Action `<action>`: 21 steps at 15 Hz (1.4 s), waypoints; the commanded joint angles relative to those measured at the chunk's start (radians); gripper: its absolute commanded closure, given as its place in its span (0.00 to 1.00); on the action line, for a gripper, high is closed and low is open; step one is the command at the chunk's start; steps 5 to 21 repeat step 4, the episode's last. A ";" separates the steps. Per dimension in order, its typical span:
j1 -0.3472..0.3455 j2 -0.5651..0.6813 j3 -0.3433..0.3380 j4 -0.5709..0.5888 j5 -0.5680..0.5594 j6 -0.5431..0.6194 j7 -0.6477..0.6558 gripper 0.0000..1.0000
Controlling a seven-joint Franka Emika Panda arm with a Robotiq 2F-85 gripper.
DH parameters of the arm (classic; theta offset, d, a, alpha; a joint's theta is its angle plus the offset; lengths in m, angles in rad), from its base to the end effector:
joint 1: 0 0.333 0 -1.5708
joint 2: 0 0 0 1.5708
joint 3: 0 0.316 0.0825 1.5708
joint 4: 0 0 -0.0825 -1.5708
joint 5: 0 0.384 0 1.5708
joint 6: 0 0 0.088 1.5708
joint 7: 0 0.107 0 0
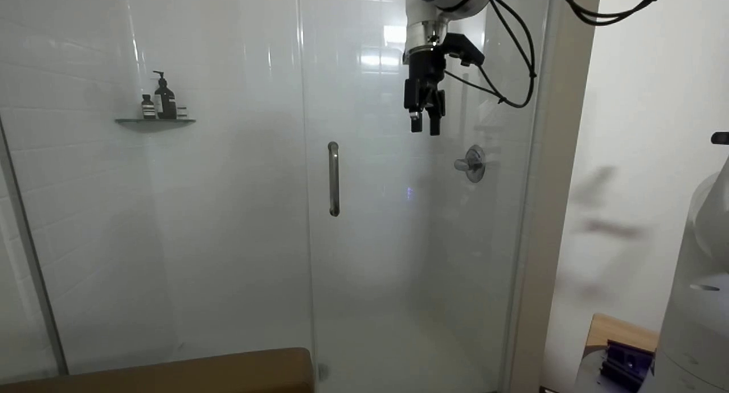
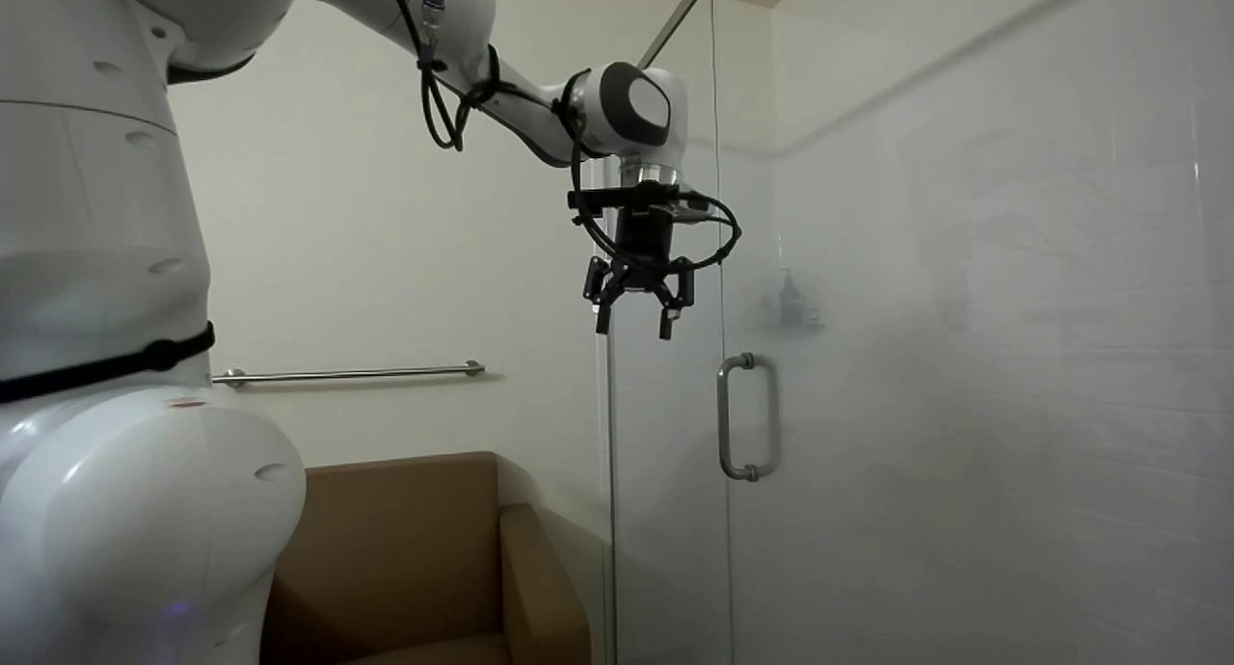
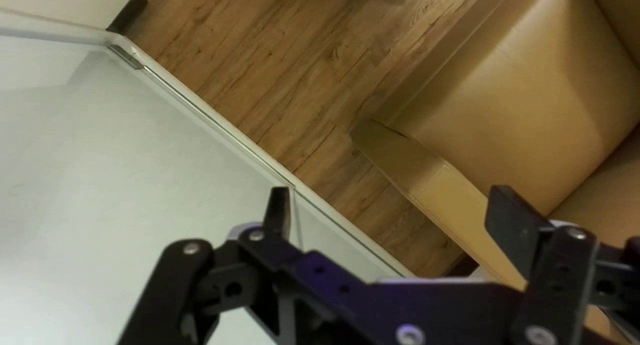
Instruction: Close the door
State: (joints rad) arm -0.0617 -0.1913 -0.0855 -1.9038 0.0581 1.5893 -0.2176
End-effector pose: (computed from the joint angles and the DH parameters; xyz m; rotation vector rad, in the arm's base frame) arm 0.4823 -0.0684 0.5693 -3.0401 -0.1038 0.1652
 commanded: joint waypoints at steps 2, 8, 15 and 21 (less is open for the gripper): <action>0.004 0.003 -0.002 0.004 0.000 -0.003 0.000 0.00; 0.003 0.010 -0.002 0.004 0.000 -0.003 0.000 0.00; 0.003 0.010 -0.002 0.004 0.000 -0.003 0.000 0.00; 0.003 0.010 -0.002 0.004 0.000 -0.003 0.000 0.00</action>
